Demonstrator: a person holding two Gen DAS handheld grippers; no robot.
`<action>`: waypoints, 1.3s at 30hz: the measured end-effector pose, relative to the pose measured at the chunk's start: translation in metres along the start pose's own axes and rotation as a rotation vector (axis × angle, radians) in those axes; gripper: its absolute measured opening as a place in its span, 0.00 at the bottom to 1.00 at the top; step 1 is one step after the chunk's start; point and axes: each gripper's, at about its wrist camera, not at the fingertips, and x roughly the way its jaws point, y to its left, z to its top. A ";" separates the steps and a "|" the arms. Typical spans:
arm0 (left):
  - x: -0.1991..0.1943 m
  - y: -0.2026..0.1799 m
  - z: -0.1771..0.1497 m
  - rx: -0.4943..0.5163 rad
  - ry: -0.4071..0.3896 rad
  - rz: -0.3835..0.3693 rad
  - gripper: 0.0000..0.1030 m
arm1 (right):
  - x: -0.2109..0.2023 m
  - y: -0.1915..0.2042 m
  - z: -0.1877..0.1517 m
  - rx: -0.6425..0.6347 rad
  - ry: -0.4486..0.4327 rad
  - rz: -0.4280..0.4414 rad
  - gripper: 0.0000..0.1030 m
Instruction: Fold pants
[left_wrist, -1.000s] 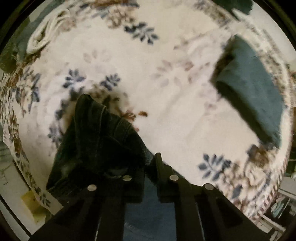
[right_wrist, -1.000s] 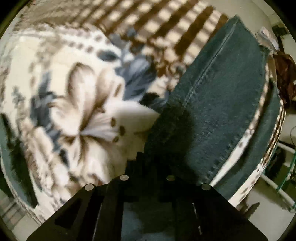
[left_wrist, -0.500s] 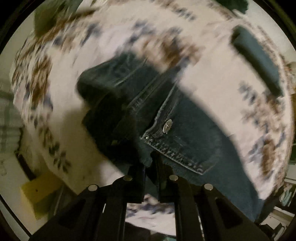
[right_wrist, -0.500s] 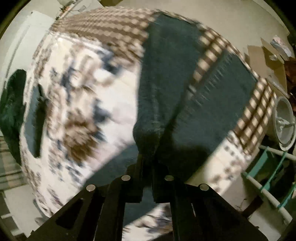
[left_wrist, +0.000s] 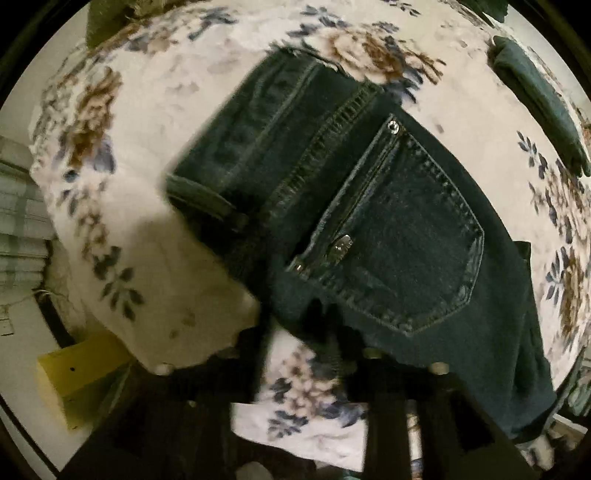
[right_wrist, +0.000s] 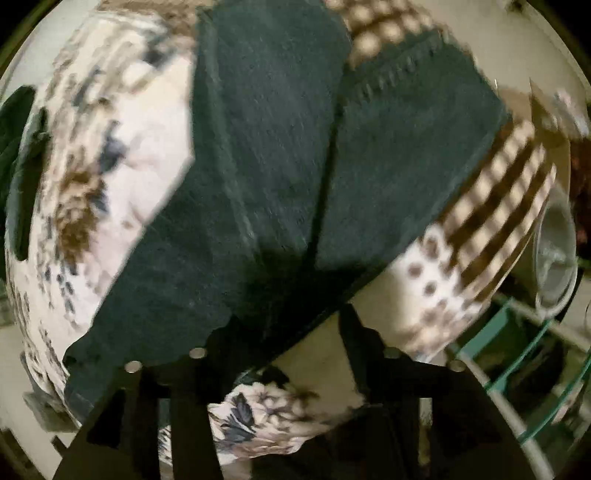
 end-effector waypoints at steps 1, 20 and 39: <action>-0.002 0.000 0.000 0.004 -0.015 0.007 0.57 | -0.008 0.003 0.005 -0.030 -0.037 -0.018 0.65; 0.021 -0.040 0.013 0.058 -0.073 0.091 0.71 | -0.014 0.026 0.172 -0.067 -0.274 -0.235 0.10; 0.020 -0.024 -0.008 0.063 -0.050 0.093 0.71 | -0.010 -0.211 0.076 0.554 -0.189 0.151 0.56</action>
